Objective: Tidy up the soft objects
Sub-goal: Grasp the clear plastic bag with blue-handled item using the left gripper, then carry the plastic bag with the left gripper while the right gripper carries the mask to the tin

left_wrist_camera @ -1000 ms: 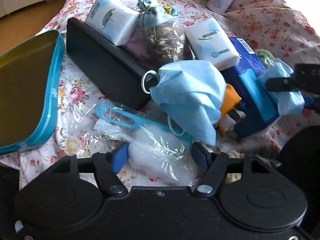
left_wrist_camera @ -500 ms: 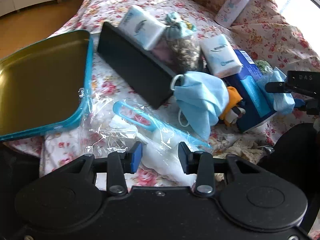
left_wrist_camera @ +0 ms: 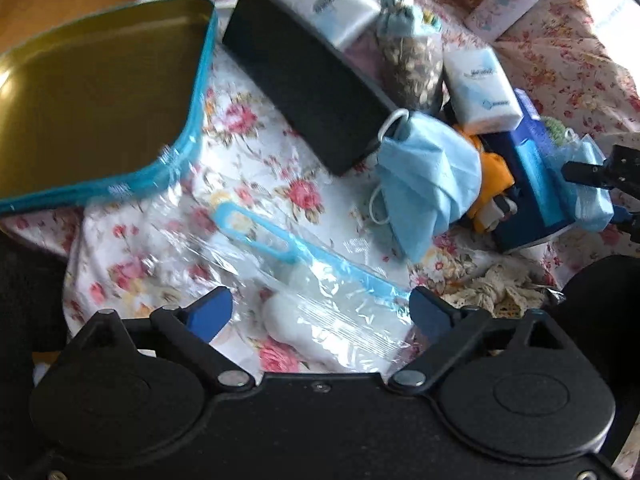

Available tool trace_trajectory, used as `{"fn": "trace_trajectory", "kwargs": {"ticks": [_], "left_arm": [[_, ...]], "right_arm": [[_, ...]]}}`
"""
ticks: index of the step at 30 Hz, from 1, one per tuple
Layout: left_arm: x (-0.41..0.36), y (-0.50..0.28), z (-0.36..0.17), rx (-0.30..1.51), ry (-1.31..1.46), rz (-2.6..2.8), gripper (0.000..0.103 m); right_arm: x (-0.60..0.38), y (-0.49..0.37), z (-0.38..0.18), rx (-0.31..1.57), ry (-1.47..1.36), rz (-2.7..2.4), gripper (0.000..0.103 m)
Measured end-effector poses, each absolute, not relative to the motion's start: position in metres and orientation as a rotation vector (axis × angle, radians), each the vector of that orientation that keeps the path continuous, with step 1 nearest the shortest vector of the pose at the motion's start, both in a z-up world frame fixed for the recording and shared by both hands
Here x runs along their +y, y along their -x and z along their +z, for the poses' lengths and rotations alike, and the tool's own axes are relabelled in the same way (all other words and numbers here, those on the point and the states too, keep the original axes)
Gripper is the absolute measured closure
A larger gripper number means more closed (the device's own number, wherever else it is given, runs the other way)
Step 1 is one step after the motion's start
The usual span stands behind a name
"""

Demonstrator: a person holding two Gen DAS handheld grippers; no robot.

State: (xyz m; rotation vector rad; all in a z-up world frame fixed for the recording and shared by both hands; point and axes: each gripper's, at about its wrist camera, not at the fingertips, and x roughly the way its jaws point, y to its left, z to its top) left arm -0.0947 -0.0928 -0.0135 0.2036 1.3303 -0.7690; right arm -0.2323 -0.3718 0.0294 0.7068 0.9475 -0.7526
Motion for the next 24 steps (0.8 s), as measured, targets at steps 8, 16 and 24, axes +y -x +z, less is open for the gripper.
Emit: {"fn": "trace_trajectory", "kwargs": {"ticks": [8, 16, 24], "left_arm": [[-0.113, 0.105, -0.02, 1.328, -0.248, -0.767, 0.036], [-0.103, 0.109, 0.002, 1.267, -0.215, -0.823, 0.047], [-0.075, 0.092, 0.046, 1.145, -0.155, -0.813, 0.047]], "right_arm": [[-0.371, 0.231, 0.029, 0.952, -0.695, -0.754, 0.039], [-0.368, 0.239, 0.037, 0.889, -0.689, -0.763, 0.039], [-0.359, 0.24, 0.051, 0.857, -0.621, -0.791, 0.04]]}}
